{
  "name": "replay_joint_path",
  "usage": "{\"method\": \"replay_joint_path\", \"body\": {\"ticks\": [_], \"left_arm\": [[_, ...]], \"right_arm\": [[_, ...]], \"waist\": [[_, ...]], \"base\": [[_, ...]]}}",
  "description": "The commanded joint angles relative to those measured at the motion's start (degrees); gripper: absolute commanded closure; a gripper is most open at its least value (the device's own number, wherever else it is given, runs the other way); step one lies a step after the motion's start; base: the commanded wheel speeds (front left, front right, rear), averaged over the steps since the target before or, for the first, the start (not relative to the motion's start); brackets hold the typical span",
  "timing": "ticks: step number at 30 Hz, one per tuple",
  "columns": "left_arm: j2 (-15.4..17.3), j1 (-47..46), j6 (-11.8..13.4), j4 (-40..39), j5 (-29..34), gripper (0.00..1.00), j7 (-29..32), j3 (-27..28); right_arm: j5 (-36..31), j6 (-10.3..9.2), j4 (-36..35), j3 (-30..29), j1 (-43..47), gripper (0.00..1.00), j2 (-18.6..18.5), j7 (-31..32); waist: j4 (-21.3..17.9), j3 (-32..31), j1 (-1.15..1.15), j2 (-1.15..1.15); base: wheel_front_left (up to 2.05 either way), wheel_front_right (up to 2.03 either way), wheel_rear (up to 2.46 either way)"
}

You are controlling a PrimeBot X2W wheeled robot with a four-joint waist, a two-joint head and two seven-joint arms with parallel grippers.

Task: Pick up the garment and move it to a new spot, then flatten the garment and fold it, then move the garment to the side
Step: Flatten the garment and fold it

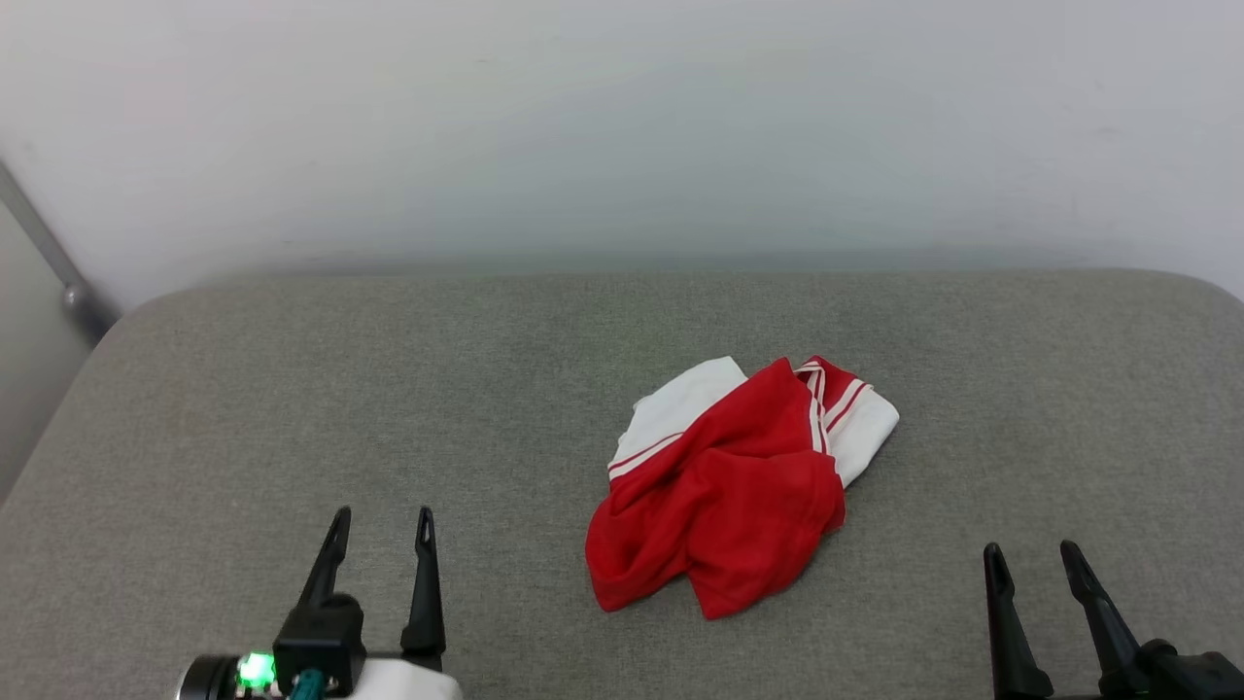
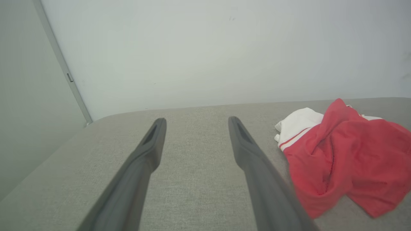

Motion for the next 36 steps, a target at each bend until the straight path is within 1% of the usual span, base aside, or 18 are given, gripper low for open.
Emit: {"method": "replay_joint_path", "body": {"ticks": [1, 3, 7, 10, 14, 18, 21, 23, 25, 27, 31, 36], "left_arm": [[0.33, -2.56, -0.82, 0.08, 0.37, 0.0, -0.15, 0.51], [1.29, -5.27, -2.29, 1.21, 0.67, 0.0, -0.15, 0.82], [3.01, -13.62, -4.89, 2.58, 1.45, 0.0, -0.15, 1.04], [4.68, -20.15, -7.39, 4.02, 2.34, 0.0, -0.14, 0.27], [6.1, -30.43, -10.96, 8.6, 2.7, 0.0, 0.4, -1.44], [6.99, -40.39, -13.52, 13.11, 2.61, 0.0, 4.89, -3.51], [7.8, -47.66, -14.53, 16.4, 2.64, 0.0, 9.64, -5.79], [7.83, -51.48, -15.11, 19.19, 1.18, 0.0, 13.76, -7.79], [8.3, -55.39, -15.4, 21.85, -0.61, 0.0, 18.3, -10.79], [8.97, -58.67, -15.41, 24.22, -4.52, 0.0, 23.37, -16.78], [12.5, -64.95, -15.4, 26.77, -14.42, 0.0, 33.5, -28.26], [16.14, -70.62, -15.42, 26.23, -27.95, 0.0, 47.15, -41.38]], "right_arm": [[-0.04, -0.03, -0.02, 0.19, -0.34, 0.0, 0.1, -0.1], [-0.25, -0.02, -0.12, 0.43, -0.86, 0.0, 0.1, -0.1], [-0.57, -0.02, -0.41, 0.54, -1.65, 0.0, 0.1, -0.11], [-0.71, -0.02, -0.63, 0.62, -2.54, 0.0, 0.1, -0.1], [-0.65, -0.02, -0.79, 0.84, -3.23, 0.0, 0.11, -0.1], [-0.58, -0.02, -1.03, 1.05, -4.68, 0.0, 0.1, -0.1], [-0.83, -0.03, -1.29, 1.07, -5.9, 0.0, 0.1, -0.1], [-0.7, -0.02, -1.35, 1.15, -6.76, 0.0, 0.1, -0.1], [-0.55, -0.02, -1.33, 1.34, -7.53, 0.0, 0.09, -0.1], [-0.45, -0.02, -1.24, 1.55, -8.48, 0.0, 0.1, -0.1], [-0.17, -0.02, -1.33, 2.03, -9.86, 0.0, 0.1, -0.1], [0.32, -0.02, -1.57, 2.64, -11.47, 0.0, 0.1, -0.1]], "waist": [[-0.27, 0.23, 0.0, 0.0], [-0.65, 0.61, 0.0, 0.0], [-1.63, 1.74, 0.0, 0.0], [-2.52, 2.83, 0.0, 0.0], [-3.64, 4.53, 0.0, 0.0], [-4.9, 7.32, 0.0, 0.0], [-5.94, 9.41, 0.0, 0.0], [-6.79, 10.63, 0.0, 0.0], [-7.68, 11.74, 0.0, 0.0], [-8.6, 12.74, 0.0, 0.0], [-10.38, 14.84, 0.0, 0.0], [-12.28, 17.65, 0.0, 0.0]], "base": [[0.0, 0.0, 0.0], [0.0, 0.0, 0.0], [0.0, 0.0, 0.0], [0.0, 0.0, 0.0], [0.0, 0.0, 0.0], [0.0, 0.0, 0.0], [0.0, 0.0, 0.0], [0.0, 0.0, 0.0], [0.0, 0.0, 0.0], [0.0, 0.0, 0.0], [0.0, 0.0, 0.0], [0.0, 0.0, 0.0]]}}
